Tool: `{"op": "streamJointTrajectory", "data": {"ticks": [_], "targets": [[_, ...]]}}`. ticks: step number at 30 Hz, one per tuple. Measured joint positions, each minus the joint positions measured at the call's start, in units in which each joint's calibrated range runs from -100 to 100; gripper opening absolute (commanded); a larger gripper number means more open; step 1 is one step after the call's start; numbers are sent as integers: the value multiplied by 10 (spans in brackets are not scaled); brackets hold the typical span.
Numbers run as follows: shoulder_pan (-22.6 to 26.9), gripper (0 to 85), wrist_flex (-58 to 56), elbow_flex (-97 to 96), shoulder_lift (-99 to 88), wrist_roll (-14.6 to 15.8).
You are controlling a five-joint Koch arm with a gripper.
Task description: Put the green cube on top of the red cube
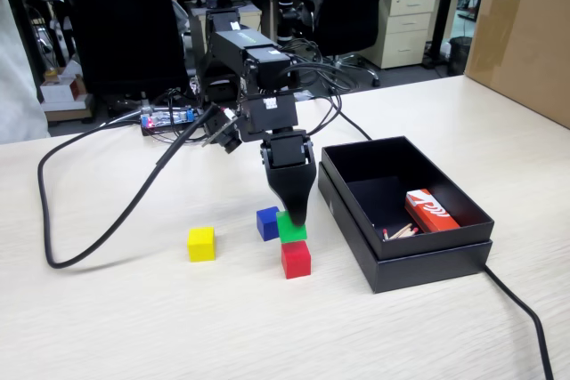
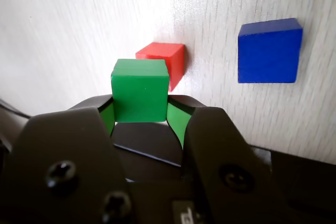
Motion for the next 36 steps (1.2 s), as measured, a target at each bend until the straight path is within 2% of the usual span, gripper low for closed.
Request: {"op": "streamJointTrajectory", "data": {"ticks": [23, 24, 25, 30, 31, 34, 36], "targets": [[1, 12, 3, 0, 28, 0], [1, 97, 3, 1, 31, 0], [1, 130, 3, 1, 32, 0], [2, 138, 14, 1, 38, 0], [2, 150, 16, 1, 38, 0], [2, 255, 18, 1, 38, 0], [4, 257, 18, 1, 43, 0]]}}
